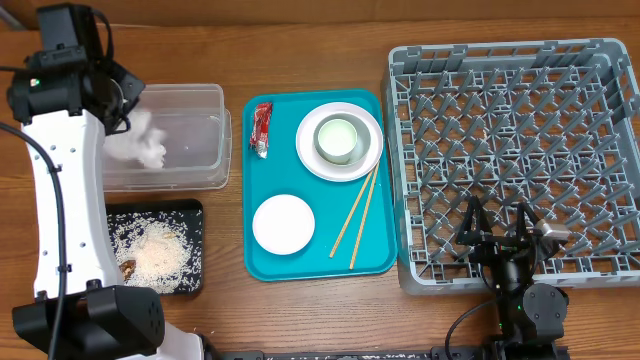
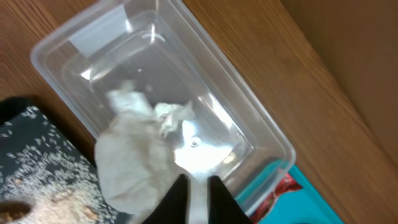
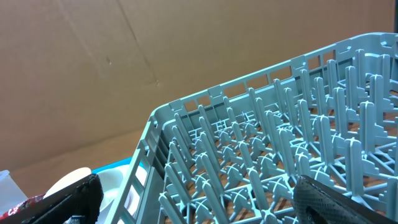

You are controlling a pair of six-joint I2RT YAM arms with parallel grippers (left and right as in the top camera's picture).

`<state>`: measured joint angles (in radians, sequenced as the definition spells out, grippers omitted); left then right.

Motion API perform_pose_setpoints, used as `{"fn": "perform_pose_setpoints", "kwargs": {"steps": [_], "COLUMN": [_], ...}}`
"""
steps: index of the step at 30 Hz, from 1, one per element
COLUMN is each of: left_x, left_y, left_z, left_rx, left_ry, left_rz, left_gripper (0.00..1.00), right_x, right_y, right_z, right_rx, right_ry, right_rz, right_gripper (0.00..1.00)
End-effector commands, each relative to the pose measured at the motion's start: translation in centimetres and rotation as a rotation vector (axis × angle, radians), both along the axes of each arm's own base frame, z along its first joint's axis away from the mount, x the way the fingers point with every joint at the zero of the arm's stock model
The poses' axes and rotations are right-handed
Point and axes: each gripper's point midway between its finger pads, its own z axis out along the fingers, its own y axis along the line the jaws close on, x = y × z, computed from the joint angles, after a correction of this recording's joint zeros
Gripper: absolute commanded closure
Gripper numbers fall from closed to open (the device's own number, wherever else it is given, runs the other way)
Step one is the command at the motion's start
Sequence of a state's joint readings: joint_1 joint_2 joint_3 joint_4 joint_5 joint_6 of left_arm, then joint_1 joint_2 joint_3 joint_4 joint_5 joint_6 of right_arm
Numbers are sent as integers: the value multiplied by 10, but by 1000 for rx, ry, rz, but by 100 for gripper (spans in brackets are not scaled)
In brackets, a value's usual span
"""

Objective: Sort waste into correct bins and load items into the dishwasher
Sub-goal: 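Drop the tissue into the clear plastic bin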

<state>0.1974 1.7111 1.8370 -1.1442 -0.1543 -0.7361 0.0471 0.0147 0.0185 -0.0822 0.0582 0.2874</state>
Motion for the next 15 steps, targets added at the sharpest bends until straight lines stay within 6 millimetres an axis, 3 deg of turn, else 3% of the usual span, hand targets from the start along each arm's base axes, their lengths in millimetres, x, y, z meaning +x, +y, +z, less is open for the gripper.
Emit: {"fn": "perform_pose_setpoints", "kwargs": {"steps": [1,2,7,12,15], "left_x": [7,9,20,34,32], "left_y": [3,3,-19,-76,-106], "left_z": [-9,-15,-34,-15,-3], "left_rx": [-1,-6,-89,-201,-211], "left_ry": [18,32,63,-43,-78], "left_rz": [15,14,-136,-500,-633], "left_gripper": [11,0,0,3,13], "right_x": [0,0,0,0,0], "right_y": [-1,-1,-1,-1,-1], "right_z": [-1,-1,-1,-1,-1], "right_rx": [-2,-2,-2,-2,-2], "right_ry": [-6,-6,-6,-6,-6], "right_rz": [-4,-4,-4,-4,-4], "right_gripper": [0,0,0,0,0]}}
